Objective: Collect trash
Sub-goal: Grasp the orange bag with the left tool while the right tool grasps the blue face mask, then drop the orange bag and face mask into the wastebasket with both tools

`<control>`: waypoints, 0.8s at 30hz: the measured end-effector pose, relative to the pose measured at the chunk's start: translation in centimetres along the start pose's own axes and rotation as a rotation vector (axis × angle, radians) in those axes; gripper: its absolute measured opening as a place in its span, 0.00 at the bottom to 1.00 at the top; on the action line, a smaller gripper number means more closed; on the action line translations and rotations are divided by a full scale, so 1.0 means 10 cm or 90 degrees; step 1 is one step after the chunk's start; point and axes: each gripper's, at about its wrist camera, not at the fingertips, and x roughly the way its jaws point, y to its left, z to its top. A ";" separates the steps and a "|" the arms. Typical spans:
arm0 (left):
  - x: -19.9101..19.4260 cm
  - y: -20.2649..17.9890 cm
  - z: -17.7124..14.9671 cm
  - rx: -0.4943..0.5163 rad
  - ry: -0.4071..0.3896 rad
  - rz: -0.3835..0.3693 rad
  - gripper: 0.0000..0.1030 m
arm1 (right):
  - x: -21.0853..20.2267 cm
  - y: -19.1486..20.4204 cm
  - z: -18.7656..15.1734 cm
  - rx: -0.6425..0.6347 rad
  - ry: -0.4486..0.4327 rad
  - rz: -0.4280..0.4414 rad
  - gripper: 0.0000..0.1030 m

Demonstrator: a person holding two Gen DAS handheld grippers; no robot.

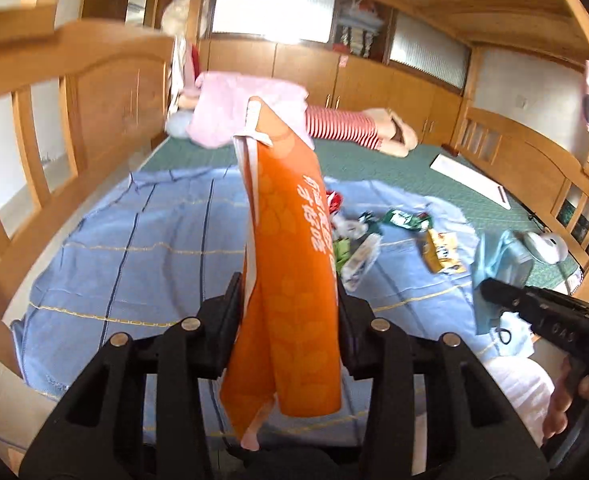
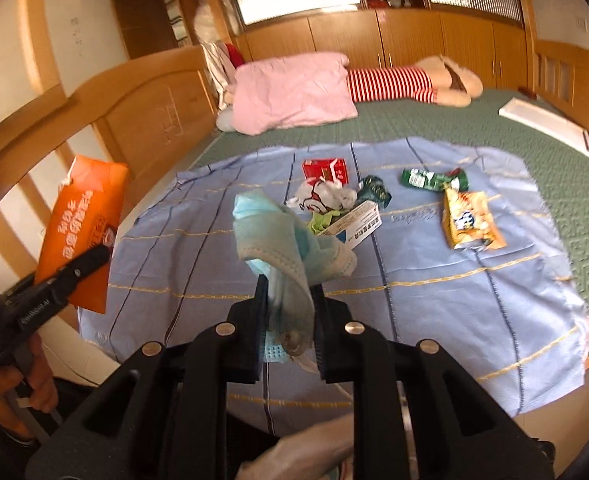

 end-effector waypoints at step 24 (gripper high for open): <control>-0.81 -1.33 -0.36 0.159 -0.032 -0.056 0.41 | -0.69 -0.81 -1.14 0.009 0.148 -0.016 0.39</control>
